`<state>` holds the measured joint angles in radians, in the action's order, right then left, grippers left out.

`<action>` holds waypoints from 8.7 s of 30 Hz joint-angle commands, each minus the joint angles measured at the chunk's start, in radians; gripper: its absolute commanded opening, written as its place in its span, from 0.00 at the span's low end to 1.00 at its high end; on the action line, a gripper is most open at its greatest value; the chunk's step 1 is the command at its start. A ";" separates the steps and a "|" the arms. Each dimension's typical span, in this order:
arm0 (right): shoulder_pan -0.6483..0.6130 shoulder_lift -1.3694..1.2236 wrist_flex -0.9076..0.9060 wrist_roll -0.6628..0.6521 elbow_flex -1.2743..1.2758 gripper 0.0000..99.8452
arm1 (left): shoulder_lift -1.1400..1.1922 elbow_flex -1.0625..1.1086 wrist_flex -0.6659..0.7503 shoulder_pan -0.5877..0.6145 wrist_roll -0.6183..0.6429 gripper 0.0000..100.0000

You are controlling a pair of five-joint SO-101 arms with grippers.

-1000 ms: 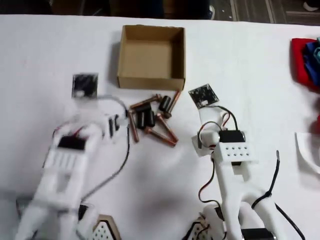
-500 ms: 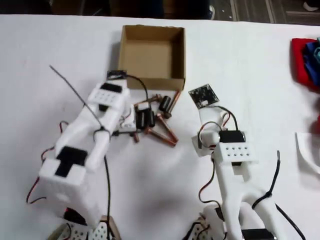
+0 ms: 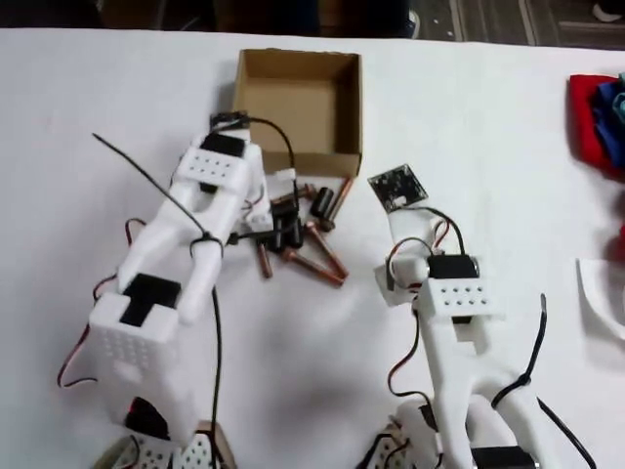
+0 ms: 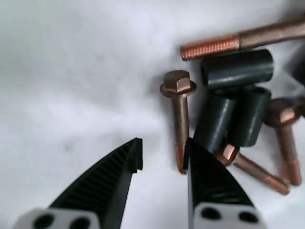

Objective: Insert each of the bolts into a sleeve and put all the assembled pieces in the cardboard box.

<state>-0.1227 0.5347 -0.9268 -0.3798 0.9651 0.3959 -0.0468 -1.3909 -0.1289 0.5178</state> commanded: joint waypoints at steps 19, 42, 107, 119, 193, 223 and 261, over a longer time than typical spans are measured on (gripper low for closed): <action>0.007 0.013 0.010 -0.008 -0.009 0.02 | 0.186 -0.128 0.008 0.049 0.181 0.02; -0.002 0.332 0.225 0.000 0.193 0.02 | -0.061 -0.361 -0.371 -0.051 -0.094 0.03; -0.242 0.570 1.333 0.241 0.678 0.02 | -1.077 0.734 1.145 -0.408 -0.121 0.03; -0.243 0.570 1.330 0.241 0.678 0.02 | -1.077 0.817 1.152 -0.407 -0.278 0.03; -0.245 0.570 1.328 0.239 0.681 0.02 | -1.043 0.702 1.138 -0.336 -0.147 0.03; -0.245 0.570 1.328 0.239 0.680 0.02 | -1.040 0.766 1.138 -0.377 -0.084 0.03; -0.242 0.570 1.330 0.242 0.678 0.02 | -0.890 0.605 0.804 -0.376 -0.198 0.30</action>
<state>-0.3652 1.0794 0.4005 -0.1343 1.6540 -0.4864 0.6268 -0.5838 -0.5017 0.3184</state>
